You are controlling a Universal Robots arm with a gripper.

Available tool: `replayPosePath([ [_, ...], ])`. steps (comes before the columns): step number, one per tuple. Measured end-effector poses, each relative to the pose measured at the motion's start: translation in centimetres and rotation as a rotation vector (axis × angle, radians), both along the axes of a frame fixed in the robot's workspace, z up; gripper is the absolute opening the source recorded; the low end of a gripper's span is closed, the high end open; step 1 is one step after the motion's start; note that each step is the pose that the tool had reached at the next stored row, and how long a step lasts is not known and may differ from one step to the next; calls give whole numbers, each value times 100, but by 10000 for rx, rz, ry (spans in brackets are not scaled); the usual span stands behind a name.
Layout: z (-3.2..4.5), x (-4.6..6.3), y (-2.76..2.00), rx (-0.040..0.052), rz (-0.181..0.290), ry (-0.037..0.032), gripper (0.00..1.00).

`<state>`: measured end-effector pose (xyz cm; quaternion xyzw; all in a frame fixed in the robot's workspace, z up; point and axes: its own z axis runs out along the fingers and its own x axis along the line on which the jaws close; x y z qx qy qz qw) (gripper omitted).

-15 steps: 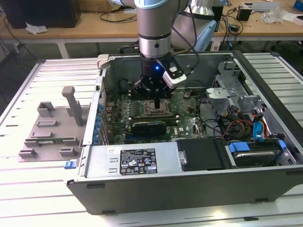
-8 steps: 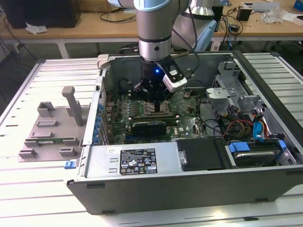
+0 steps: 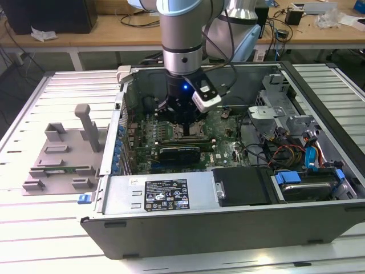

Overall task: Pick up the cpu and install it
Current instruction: 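Install the second cpu locking lever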

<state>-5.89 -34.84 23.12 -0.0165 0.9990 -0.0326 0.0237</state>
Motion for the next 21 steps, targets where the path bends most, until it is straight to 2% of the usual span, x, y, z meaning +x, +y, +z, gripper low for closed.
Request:
replayPosePath([
  [9,-51,-51,0,42,0,-20,11],
  [12,-60,-65,0,106,0,-29,11],
  [14,-73,-101,-1,216,1,-67,11],
  [17,-82,-168,-5,300,1,-123,11],
  [19,-88,-190,-31,319,3,-131,11],
  [21,-92,-203,-94,378,1,-138,11],
])
